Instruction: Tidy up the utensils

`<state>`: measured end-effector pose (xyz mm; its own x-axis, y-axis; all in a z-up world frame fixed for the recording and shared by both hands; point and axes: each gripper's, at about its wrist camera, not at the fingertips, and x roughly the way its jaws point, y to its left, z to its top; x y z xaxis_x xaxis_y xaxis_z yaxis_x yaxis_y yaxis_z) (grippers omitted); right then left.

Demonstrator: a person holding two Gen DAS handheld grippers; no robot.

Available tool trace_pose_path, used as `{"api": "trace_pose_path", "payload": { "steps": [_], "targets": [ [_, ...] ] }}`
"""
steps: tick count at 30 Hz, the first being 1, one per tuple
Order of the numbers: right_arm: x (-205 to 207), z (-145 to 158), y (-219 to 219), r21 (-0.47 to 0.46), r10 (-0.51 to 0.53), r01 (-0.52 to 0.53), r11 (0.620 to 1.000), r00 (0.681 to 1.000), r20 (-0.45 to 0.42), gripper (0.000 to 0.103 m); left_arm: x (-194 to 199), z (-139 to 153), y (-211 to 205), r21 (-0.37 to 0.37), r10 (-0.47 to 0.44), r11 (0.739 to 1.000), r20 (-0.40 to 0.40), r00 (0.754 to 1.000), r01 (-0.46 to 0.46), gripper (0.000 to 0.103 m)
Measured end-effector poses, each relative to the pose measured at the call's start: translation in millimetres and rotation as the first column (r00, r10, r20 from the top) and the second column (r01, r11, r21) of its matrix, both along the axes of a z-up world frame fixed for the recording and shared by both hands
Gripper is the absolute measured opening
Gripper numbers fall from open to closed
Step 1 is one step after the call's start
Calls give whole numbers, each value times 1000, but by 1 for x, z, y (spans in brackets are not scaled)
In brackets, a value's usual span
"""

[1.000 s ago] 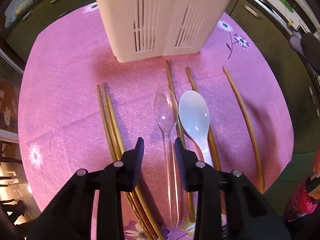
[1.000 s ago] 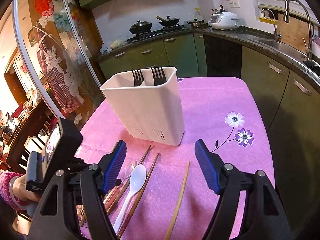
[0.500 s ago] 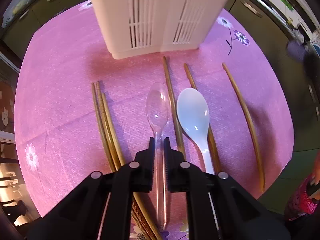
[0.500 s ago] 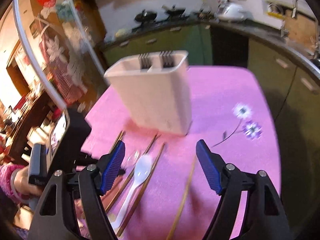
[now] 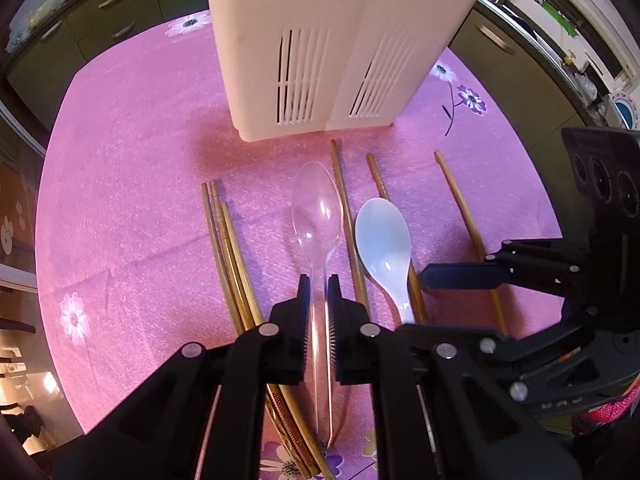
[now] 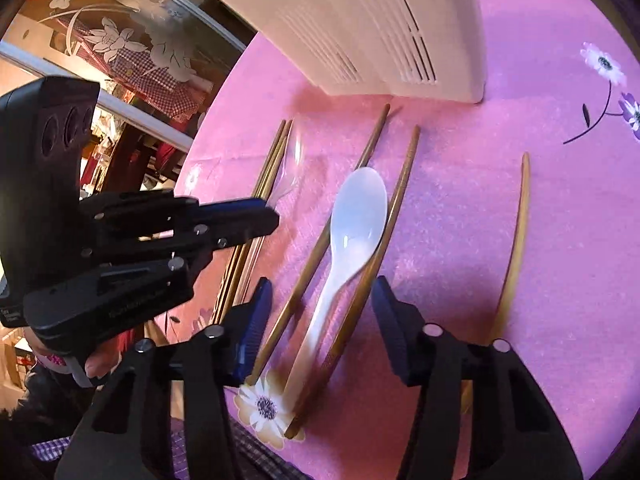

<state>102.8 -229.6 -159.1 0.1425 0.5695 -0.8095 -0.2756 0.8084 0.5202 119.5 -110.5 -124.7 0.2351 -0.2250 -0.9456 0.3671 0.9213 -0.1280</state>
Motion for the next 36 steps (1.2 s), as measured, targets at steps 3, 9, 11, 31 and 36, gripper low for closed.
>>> {"api": "trace_pose_path", "payload": {
  "steps": [3,9,11,31,36],
  "targets": [
    [8,8,1,-76,-29,35,996,996,87,46,1,0,-2,-1,-3,1000,7,1000,3,9],
    [29,8,16,-143,-4,21,990,993,120,38,0,4,-2,1,-5,1000,19,1000,5,9],
    [29,6,23,-157,11,8,988,993,121,37,-1,5,-2,0,-6,1000,21,1000,6,9],
    [30,1,31,-178,20,-3,984,995,94,44,-1,7,3,-9,2,1000,24,1000,-2,9],
    [27,2,38,-221,28,-1,975,992,119,52,1,11,7,-10,13,1000,32,999,-13,9]
  ]
}}
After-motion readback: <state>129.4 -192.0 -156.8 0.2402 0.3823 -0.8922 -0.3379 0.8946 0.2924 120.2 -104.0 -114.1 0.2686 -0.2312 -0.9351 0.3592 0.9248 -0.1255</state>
